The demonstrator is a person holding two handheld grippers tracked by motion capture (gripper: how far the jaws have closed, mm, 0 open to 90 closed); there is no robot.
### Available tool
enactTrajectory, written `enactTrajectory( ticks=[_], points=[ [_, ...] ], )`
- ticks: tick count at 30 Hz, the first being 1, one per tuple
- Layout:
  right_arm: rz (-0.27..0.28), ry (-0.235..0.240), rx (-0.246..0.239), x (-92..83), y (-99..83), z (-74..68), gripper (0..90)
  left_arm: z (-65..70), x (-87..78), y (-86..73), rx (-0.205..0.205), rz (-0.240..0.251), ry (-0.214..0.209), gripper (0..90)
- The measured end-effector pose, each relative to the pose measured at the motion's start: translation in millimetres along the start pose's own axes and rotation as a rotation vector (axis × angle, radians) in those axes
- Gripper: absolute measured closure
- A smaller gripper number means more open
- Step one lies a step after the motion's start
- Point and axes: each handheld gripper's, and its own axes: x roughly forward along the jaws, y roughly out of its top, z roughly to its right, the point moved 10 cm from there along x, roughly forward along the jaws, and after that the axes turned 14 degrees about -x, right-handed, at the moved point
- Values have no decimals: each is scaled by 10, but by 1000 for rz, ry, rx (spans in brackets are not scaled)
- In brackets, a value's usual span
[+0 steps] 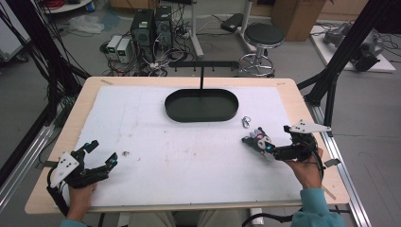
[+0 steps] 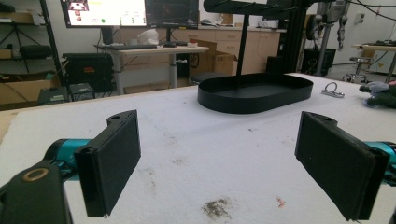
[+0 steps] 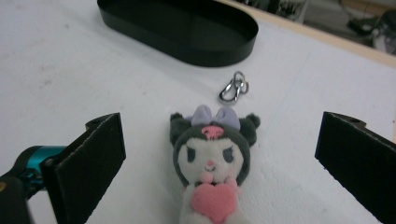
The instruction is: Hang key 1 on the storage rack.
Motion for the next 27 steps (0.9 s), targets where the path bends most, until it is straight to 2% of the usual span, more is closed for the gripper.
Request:
enactTrajectory(
  ticks=[2,9,15,17,19,25,27],
  points=[
    [-59,15,-12,20,-30,7,8,2,0,0,1,0,0,146],
    [-196,66,-33,71,-107,6,7,1,1,-1,0,0,0,146],
    [-318,111,-51,123,-256,-4,8,1,3,-1,-1,0,0,146],
    [-328,118,-53,137,-278,-6,8,1,3,-1,0,-1,0,146],
    [-369,137,-52,161,-336,-19,8,1,4,-1,1,-1,1,146],
    [-418,164,-53,205,-407,-39,8,5,5,-3,2,-2,1,146],
    [-442,179,-69,241,-444,-56,10,5,5,-3,2,-2,1,146]
  ],
)
